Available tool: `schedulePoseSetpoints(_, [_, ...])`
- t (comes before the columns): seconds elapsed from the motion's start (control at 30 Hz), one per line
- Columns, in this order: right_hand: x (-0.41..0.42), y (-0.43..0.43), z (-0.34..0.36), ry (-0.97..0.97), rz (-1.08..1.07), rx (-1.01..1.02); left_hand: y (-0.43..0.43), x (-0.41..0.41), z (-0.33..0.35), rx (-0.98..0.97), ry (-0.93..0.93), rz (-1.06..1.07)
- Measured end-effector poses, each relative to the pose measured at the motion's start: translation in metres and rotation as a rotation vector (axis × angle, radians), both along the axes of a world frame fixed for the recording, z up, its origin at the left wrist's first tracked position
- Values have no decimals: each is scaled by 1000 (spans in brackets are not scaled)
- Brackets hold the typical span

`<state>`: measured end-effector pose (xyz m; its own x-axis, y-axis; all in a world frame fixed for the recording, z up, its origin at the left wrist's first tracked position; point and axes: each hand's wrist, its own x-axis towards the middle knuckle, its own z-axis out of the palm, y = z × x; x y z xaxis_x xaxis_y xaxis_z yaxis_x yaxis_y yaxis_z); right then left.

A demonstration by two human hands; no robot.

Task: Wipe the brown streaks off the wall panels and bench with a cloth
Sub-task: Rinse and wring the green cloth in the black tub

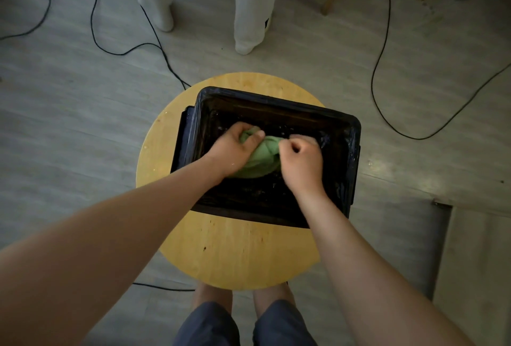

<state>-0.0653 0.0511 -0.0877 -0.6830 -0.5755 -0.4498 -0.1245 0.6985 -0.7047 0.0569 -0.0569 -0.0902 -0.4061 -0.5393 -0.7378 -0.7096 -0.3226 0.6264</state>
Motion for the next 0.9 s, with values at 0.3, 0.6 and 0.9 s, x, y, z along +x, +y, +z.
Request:
schedulePoseSetpoints(0.3, [-23, -8, 10, 112, -343, -58, -7, 13, 4, -209, -111, -191])
schedulePoseSetpoints(0.6, [3, 0, -38, -68, 165, 480, 11, 7, -8, 138, -34, 303])
schedulePoseSetpoints(0.9, [48, -7, 19, -159, 250, -71, 16, -8, -14, 515, 81, 608])
